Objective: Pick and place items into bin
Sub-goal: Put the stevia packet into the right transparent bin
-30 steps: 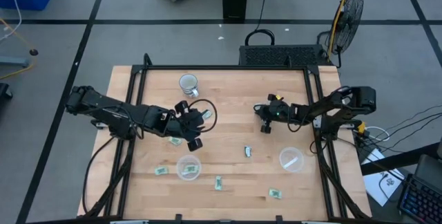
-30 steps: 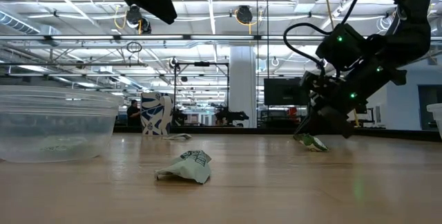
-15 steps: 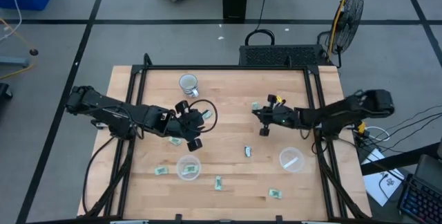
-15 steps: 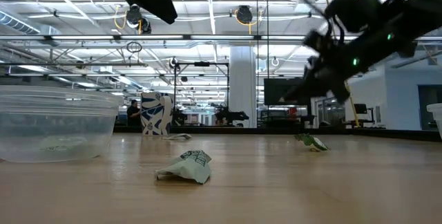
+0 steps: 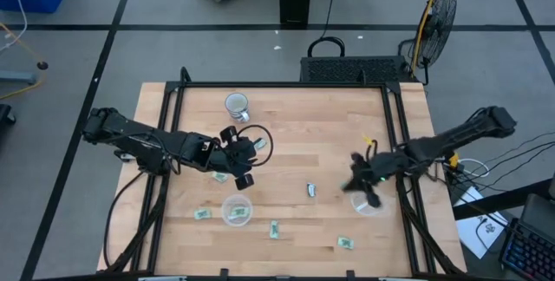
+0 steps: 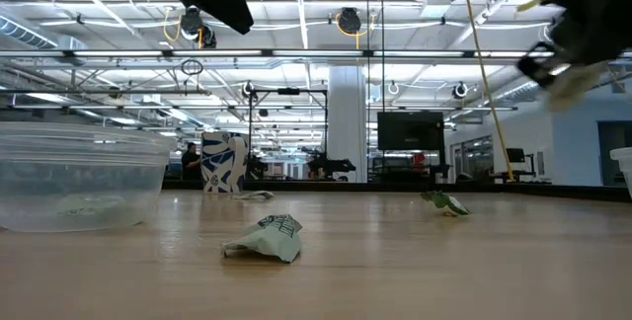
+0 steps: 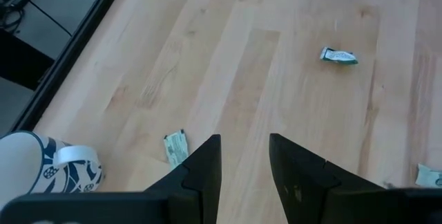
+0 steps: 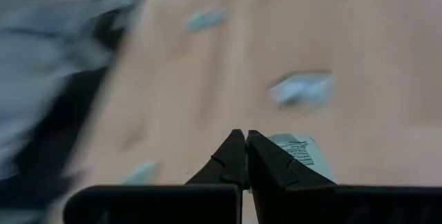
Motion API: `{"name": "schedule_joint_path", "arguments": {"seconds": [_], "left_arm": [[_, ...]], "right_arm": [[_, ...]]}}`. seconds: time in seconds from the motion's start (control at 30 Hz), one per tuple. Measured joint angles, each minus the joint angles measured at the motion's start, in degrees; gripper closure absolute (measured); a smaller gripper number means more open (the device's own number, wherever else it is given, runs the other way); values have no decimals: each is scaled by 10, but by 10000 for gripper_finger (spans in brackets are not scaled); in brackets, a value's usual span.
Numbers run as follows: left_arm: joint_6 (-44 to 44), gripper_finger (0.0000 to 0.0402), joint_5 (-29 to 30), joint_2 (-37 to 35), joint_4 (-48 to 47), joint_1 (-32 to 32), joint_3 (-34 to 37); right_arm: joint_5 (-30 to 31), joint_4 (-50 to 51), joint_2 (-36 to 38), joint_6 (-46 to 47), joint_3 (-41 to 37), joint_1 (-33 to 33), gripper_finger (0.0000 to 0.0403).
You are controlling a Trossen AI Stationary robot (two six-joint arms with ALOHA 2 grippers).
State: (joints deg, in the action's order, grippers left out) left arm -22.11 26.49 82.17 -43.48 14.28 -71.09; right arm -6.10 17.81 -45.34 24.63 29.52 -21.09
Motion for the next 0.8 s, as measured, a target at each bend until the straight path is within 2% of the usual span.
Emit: {"name": "schedule_joint_path", "arguments": {"seconds": [0.23, 0.4, 0.5, 0.8], "left_arm": [[10, 273, 4, 0, 2, 0, 0], [9, 273, 5, 0, 2, 0, 0], [8, 273, 6, 0, 2, 0, 0], [4, 273, 6, 0, 2, 0, 0]], "right_arm": [[-61, 106, 55, 206, 0, -77, 403], [-17, 185, 49, 266, -7, -96, 403], [1, 171, 41, 272, -26, -96, 403], [1, 50, 39, 300, -115, -96, 385]]}}
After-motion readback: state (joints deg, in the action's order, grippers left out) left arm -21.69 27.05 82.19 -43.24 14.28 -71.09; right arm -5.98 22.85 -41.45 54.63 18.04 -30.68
